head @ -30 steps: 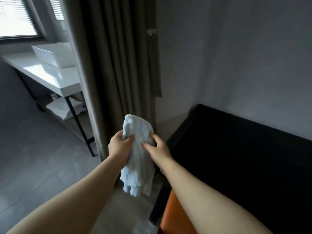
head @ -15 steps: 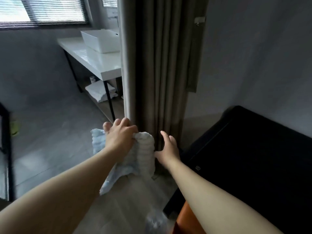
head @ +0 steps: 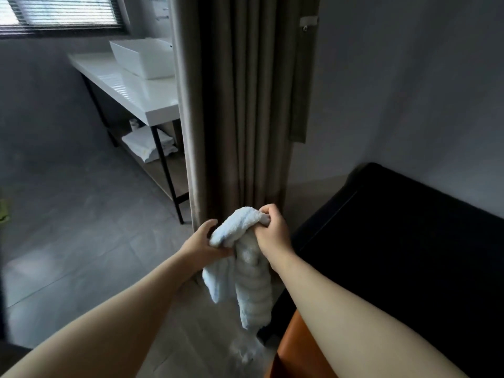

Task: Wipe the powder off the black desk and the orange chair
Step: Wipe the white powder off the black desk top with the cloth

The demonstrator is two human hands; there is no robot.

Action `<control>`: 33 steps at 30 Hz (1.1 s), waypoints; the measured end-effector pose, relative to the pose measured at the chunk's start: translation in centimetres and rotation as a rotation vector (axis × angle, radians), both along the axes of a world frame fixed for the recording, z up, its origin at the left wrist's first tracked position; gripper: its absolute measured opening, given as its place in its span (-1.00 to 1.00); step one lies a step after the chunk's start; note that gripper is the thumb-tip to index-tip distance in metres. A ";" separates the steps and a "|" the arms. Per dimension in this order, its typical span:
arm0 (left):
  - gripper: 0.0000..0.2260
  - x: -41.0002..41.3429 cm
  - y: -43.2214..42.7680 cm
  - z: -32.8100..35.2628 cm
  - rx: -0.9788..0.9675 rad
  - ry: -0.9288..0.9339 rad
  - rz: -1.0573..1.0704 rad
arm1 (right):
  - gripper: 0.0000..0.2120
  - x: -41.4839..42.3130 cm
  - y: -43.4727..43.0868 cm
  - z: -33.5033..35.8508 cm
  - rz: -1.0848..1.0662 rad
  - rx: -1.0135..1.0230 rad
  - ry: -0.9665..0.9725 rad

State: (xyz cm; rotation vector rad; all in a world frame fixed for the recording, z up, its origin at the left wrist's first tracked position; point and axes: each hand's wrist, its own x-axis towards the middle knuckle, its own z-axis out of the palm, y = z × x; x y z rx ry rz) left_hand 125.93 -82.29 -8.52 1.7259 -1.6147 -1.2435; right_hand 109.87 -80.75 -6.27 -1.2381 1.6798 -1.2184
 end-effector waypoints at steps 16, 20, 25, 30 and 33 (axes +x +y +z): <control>-0.84 -8.8 -2.9 3.8 0.300 0.579 0.295 | -0.69 -8.0 0.3 -0.5 -0.499 0.087 -0.327; -0.72 -12.0 -5.4 5.3 -0.121 0.442 0.280 | -0.62 -11.9 2.3 -1.2 -0.663 0.049 -0.354; -0.64 -17.5 -4.7 3.7 -0.215 -0.121 -0.118 | -0.60 -16.3 5.1 -2.1 -0.746 0.089 -0.265; -0.47 -21.7 -2.0 -2.6 -0.237 -0.630 -0.473 | -0.58 -19.8 7.3 -4.2 -0.808 0.197 -0.171; -0.37 -23.2 -1.9 -5.7 -0.163 -0.658 -0.573 | -0.56 -21.3 8.6 -5.6 -0.811 0.245 -0.142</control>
